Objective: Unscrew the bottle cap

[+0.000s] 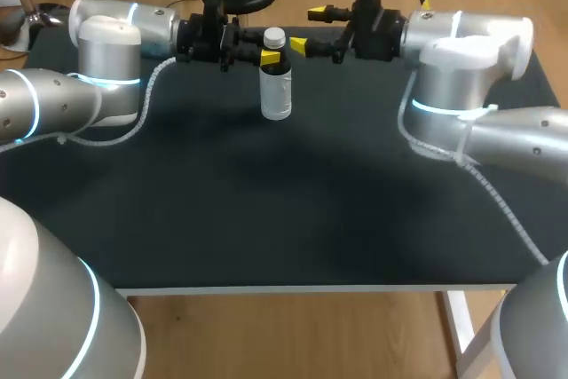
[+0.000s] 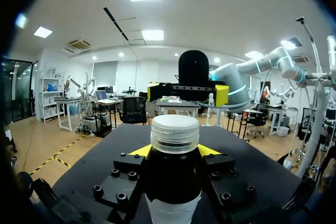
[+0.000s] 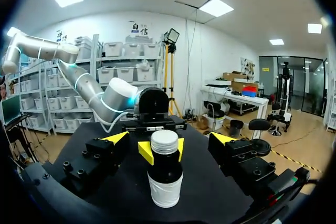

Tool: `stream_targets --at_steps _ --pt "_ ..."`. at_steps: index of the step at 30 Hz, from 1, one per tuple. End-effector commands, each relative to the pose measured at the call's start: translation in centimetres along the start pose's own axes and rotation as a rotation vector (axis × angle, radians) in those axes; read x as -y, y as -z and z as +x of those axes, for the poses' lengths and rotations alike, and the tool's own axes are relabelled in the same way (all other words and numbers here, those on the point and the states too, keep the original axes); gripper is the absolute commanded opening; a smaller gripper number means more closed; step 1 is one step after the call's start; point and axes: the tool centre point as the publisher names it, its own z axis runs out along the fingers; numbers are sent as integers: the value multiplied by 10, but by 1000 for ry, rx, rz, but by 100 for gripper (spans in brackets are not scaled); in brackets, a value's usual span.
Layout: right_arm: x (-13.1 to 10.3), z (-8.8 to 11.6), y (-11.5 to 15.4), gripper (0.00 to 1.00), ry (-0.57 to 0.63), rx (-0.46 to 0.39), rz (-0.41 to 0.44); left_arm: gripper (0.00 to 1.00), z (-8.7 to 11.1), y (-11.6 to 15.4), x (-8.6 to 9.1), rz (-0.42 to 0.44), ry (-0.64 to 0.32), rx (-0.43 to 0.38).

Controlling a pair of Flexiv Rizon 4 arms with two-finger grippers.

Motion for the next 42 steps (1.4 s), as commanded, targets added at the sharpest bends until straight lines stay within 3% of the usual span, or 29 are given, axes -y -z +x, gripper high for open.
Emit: stream_targets --at_steps 1,21,42 --pt "-2 7 -6 100 6 58 -7 0 0 0 1 -2 1 -1" --pt "-3 28 -35 100 -46 111 -50 0 0 0 1 -2 1 -1" --pt "7 29 -53 100 -85 121 -42 0 0 0 1 -2 1 -1"
